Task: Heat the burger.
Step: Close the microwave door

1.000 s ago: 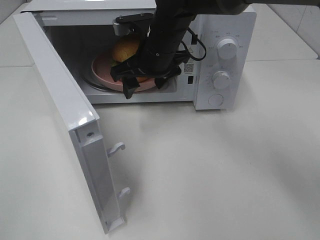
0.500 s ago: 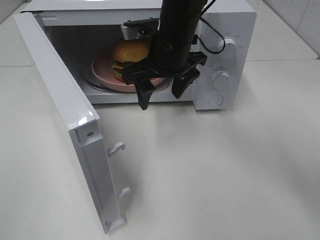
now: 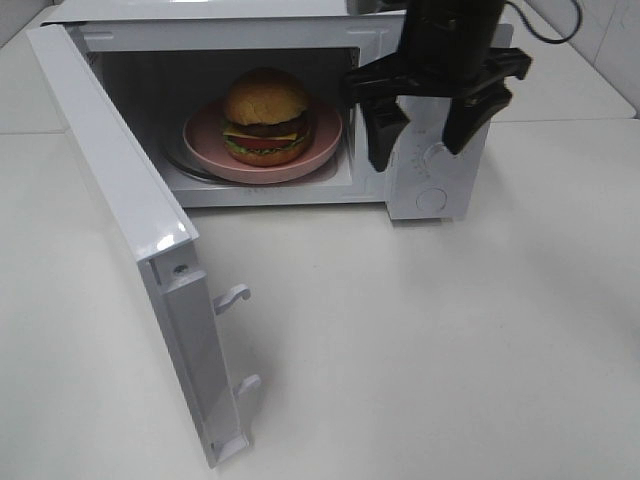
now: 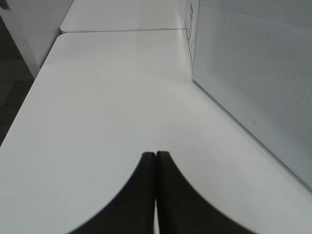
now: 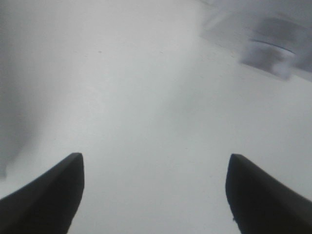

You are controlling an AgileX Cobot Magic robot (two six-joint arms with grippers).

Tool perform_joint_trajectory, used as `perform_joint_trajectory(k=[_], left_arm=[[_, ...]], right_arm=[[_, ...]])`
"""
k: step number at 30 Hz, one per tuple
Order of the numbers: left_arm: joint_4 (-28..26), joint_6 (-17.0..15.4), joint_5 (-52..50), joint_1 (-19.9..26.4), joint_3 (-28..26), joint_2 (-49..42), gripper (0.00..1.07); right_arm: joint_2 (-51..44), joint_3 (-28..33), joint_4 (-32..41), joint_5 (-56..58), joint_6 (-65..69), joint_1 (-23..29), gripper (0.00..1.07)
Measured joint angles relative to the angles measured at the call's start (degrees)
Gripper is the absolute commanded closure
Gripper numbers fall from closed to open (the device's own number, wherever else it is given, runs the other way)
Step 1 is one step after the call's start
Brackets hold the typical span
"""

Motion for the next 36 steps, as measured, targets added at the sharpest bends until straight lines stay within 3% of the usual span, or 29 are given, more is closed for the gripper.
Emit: perform_joint_trajectory(k=[11,18,20,23,26,28,36], left_arm=[[0.0,0.0,0.0,0.0,0.0,0.0,1.07],[0.0,0.0,0.0,0.0,0.0,0.0,1.07],[0.0,0.0,0.0,0.0,0.0,0.0,1.07],[0.0,0.0,0.0,0.0,0.0,0.0,1.07],[0.0,0.0,0.0,0.0,0.0,0.0,1.07],[0.0,0.0,0.0,0.0,0.0,0.0,1.07],[0.0,0.0,0.0,0.0,0.0,0.0,1.07]], right_arm=[[-9.68,12.15,-0.69,-0.17,1.43,-12.61,0.31],[-18.39,19.88,-1.26,-0.92,1.43,-13.64,0.31],[-24.92,25.32,-1.89,-1.15,1.43,-13.64,0.31],[-26.87,26.93,-2.12,-1.15,1.43,-13.64,0.31],[-32.95,31.91,-2.64,-1.15,1.43,-13.64,0.31],[-40.45,38.33,-2.64,-1.15,1.55,-13.64,0.31],[-54.14,50.42,-2.69,-2.18,1.78,-13.64,0.31]])
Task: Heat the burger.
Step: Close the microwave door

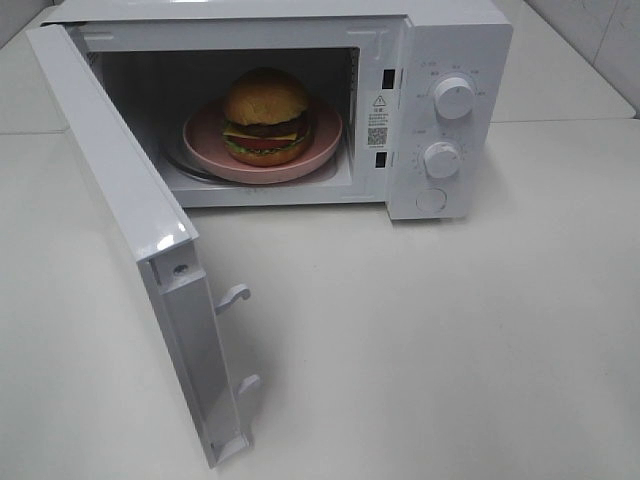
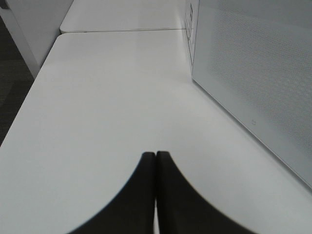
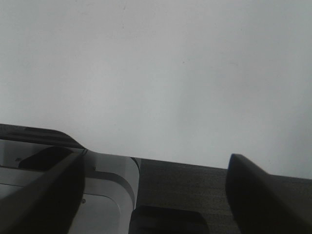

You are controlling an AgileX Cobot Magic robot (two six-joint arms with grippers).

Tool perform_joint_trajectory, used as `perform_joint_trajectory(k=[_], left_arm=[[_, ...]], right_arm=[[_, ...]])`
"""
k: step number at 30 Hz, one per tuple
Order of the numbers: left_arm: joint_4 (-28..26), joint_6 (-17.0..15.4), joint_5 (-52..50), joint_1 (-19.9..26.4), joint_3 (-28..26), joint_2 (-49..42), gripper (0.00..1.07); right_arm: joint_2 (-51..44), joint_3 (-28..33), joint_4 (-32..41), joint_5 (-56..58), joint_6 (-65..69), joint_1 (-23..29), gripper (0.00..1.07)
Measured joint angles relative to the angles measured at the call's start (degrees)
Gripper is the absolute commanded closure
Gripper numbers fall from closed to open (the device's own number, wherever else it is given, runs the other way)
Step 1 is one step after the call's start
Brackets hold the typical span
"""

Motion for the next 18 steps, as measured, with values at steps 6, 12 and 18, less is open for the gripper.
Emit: perform_joint_trajectory(k=[6,12,18], left_arm=[[0.0,0.0,0.0,0.0,0.0,0.0,1.07],[0.0,0.0,0.0,0.0,0.0,0.0,1.07],[0.0,0.0,0.0,0.0,0.0,0.0,1.07]], right_arm=[[-11.23,9.63,0.0,-2.41,0.29,0.0,0.31],[-23.84,16.56,0.0,-7.73,0.23,0.0,0.31],[-34.32,17.02,0.0,-9.57,-0.74,0.0,0.31]])
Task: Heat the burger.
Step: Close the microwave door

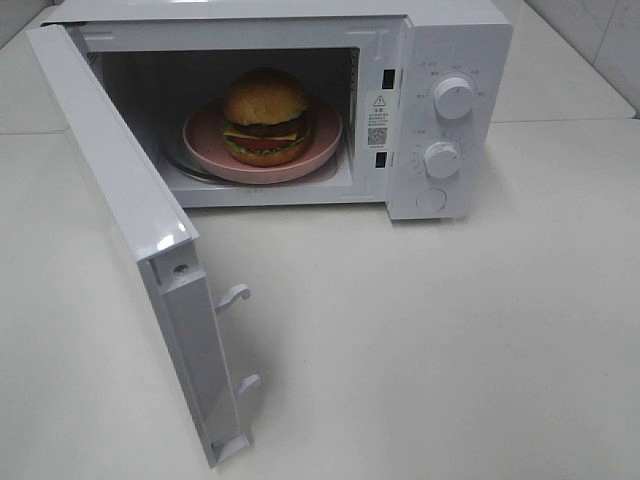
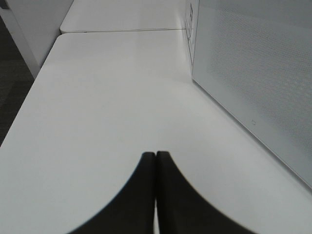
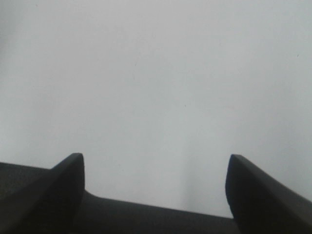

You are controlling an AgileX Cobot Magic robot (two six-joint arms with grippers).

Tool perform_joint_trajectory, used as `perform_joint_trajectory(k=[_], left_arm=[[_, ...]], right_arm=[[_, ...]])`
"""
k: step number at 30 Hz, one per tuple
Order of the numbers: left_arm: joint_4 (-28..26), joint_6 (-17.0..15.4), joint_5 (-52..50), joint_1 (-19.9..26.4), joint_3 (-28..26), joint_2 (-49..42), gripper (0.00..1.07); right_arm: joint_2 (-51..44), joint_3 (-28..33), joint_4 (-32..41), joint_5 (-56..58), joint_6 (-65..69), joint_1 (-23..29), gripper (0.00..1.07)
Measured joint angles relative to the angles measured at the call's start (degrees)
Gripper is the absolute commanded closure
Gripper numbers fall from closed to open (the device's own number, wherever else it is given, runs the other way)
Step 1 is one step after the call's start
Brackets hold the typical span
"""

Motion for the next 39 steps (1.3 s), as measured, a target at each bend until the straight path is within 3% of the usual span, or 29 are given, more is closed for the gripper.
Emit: perform_joint_trajectory(k=[14,39], left_arm=[[0.0,0.0,0.0,0.0,0.0,0.0,1.07],[-1.72,0.52,-3.09,0.0,-0.69,0.0,1.07]], right_arm=[[-20.97,0.17,1.15,0.0,-2.18,0.0,0.31],[-21.72,0.23,1.55,0.0,-2.69,0.0,0.31]])
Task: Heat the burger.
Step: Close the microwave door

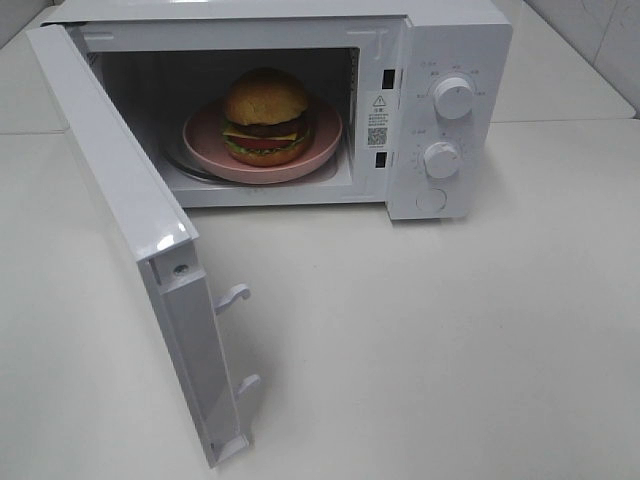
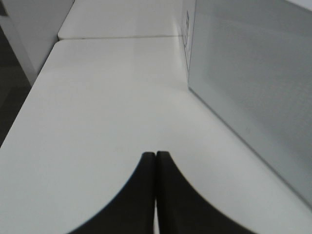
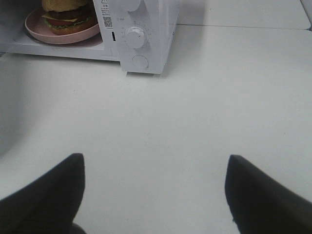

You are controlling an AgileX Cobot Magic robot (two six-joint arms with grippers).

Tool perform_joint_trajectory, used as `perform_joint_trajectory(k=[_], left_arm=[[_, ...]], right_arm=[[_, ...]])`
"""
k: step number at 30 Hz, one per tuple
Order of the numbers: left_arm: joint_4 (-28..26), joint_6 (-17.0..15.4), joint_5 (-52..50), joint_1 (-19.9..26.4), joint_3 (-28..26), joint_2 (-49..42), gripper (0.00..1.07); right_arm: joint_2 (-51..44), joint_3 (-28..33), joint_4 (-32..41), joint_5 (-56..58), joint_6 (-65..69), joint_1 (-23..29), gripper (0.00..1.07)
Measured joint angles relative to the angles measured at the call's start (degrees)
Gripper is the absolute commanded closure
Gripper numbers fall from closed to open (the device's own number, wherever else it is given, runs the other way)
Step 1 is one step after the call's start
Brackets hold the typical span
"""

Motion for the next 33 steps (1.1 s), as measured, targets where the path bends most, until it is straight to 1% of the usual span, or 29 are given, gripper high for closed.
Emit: perform_joint_trajectory(k=[2,3,4,5,6,7,8,9,10,12,13,14,15,17,18,19,20,22,23,24,25,26,27,28,29,30,31,32,33], left_arm=[[-0.8,0.46,-1.95,0.0,-0.11,0.0,1.07],[-2.06,1.89,-5.21,0.0,-0.11,0.4,1.07],[-2.52,2.64,-6.47,0.0,-0.11,0.86,1.07],[-2.52,2.64,-6.47,0.0,-0.11,0.86,1.07],[-3.78,4.41,-8.88,0.0,-0.06,3.09,1.07],[-3.78,4.41,-8.88,0.0,-0.06,3.09,1.07],[-5.73,6.19,-10.94,0.0,0.23,6.07,1.07],[-6.99,7.1,-11.97,0.0,0.4,7.79,1.07],[-6.99,7.1,-11.97,0.0,0.4,7.79,1.07],[-12.15,10.94,-15.3,0.0,0.86,14.95,1.07],[-12.15,10.94,-15.3,0.0,0.86,14.95,1.07],[-13.46,12.15,-16.21,0.0,0.86,17.07,1.07],[-13.46,12.15,-16.21,0.0,0.86,17.07,1.07],[-18.39,17.59,-19.82,0.0,0.92,25.38,1.07],[-18.39,17.59,-19.82,0.0,0.92,25.38,1.07],[-19.42,18.85,-20.51,0.0,0.92,27.16,1.07],[-19.42,18.85,-20.51,0.0,0.92,27.16,1.07],[-25.44,24.98,-23.26,0.0,0.92,34.84,1.07],[-25.44,24.98,-23.26,0.0,0.92,34.84,1.07],[-26.7,26.81,-23.84,0.0,0.92,36.5,1.07],[-29.28,30.54,-24.75,0.0,0.92,39.42,1.07],[-29.28,30.54,-24.75,0.0,0.92,39.42,1.07],[-31.11,33.92,-25.67,0.0,0.92,41.77,1.07],[-31.11,33.92,-25.67,0.0,0.92,41.77,1.07],[-31.86,35.29,-26.07,0.0,0.92,42.8,1.07],[-33.75,38.56,-27.04,0.0,0.92,45.32,1.07],[-33.75,38.56,-27.04,0.0,0.92,45.32,1.07],[-34.72,39.99,-27.44,0.0,0.92,46.58,1.07],[-36.55,42.51,-28.19,0.0,0.92,49.05,1.07]], right_arm=[[0.0,0.0,0.0,0.0,0.0,0.0,0.31],[0.0,0.0,0.0,0.0,0.0,0.0,0.31],[0.0,0.0,0.0,0.0,0.0,0.0,0.31],[0.0,0.0,0.0,0.0,0.0,0.0,0.31],[0.0,0.0,0.0,0.0,0.0,0.0,0.31],[0.0,0.0,0.0,0.0,0.0,0.0,0.31],[0.0,0.0,0.0,0.0,0.0,0.0,0.31],[0.0,0.0,0.0,0.0,0.0,0.0,0.31],[0.0,0.0,0.0,0.0,0.0,0.0,0.31],[0.0,0.0,0.0,0.0,0.0,0.0,0.31],[0.0,0.0,0.0,0.0,0.0,0.0,0.31],[0.0,0.0,0.0,0.0,0.0,0.0,0.31],[0.0,0.0,0.0,0.0,0.0,0.0,0.31],[0.0,0.0,0.0,0.0,0.0,0.0,0.31],[0.0,0.0,0.0,0.0,0.0,0.0,0.31],[0.0,0.0,0.0,0.0,0.0,0.0,0.31],[0.0,0.0,0.0,0.0,0.0,0.0,0.31],[0.0,0.0,0.0,0.0,0.0,0.0,0.31],[0.0,0.0,0.0,0.0,0.0,0.0,0.31],[0.0,0.0,0.0,0.0,0.0,0.0,0.31],[0.0,0.0,0.0,0.0,0.0,0.0,0.31],[0.0,0.0,0.0,0.0,0.0,0.0,0.31],[0.0,0.0,0.0,0.0,0.0,0.0,0.31],[0.0,0.0,0.0,0.0,0.0,0.0,0.31],[0.0,0.0,0.0,0.0,0.0,0.0,0.31],[0.0,0.0,0.0,0.0,0.0,0.0,0.31],[0.0,0.0,0.0,0.0,0.0,0.0,0.31],[0.0,0.0,0.0,0.0,0.0,0.0,0.31],[0.0,0.0,0.0,0.0,0.0,0.0,0.31]])
